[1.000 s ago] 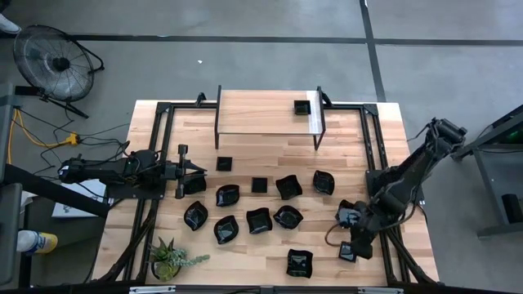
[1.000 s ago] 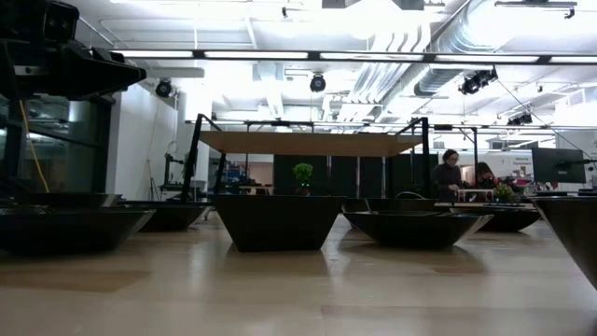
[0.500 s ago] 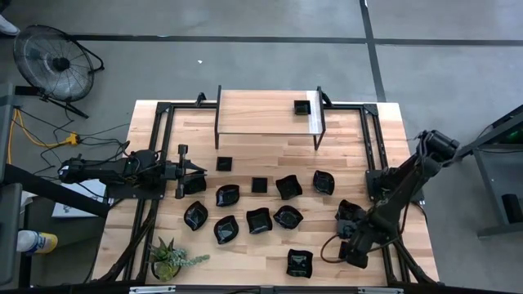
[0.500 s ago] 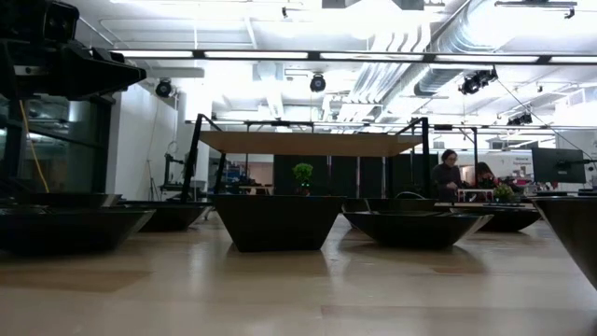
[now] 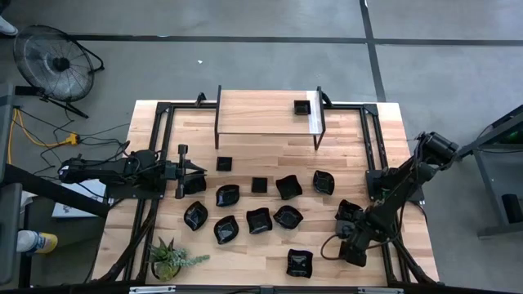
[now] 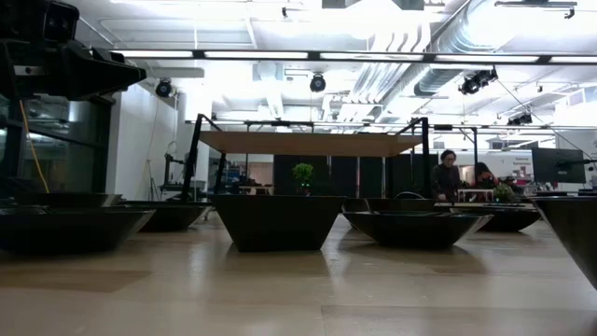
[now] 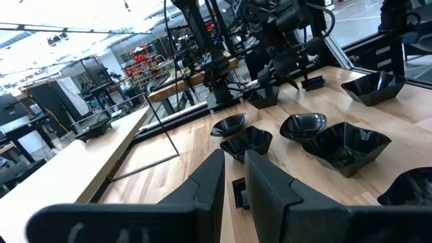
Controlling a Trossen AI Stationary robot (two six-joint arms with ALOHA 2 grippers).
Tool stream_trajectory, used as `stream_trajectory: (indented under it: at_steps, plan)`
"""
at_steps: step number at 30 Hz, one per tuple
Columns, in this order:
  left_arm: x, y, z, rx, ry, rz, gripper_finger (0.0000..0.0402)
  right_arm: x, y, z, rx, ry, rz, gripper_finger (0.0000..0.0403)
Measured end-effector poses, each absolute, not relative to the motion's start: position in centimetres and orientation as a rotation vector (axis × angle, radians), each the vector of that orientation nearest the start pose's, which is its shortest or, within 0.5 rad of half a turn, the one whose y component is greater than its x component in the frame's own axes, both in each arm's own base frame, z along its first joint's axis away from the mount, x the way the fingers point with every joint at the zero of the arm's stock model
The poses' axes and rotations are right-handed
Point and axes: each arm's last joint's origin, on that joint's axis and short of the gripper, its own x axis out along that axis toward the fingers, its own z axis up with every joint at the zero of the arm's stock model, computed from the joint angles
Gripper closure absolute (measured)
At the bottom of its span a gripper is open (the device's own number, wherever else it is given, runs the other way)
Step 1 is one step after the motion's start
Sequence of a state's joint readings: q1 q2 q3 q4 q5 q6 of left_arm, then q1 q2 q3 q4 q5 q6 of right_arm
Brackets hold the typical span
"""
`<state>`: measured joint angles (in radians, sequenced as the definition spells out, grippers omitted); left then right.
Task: Pick & Place Mini shaped plates
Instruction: Stack the black square plate on top of the black square plate on the shelf
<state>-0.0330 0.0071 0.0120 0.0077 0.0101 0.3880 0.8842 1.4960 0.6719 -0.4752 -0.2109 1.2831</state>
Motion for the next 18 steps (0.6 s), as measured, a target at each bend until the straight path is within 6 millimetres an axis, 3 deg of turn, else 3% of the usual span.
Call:
stream_trajectory:
  at_steps: [7, 18]
  plan:
    - [9.73, -0.35, 16.78, 0.388, -0.021, -0.04, 0.0346, 14.62, 18.55, 13.5, 0.562, 1.597, -0.023, 0.0283]
    - [9.73, -0.35, 16.78, 0.388, -0.021, -0.04, 0.0346, 14.71, 18.57, 13.5, 0.566, 1.59, -0.019, 0.0391]
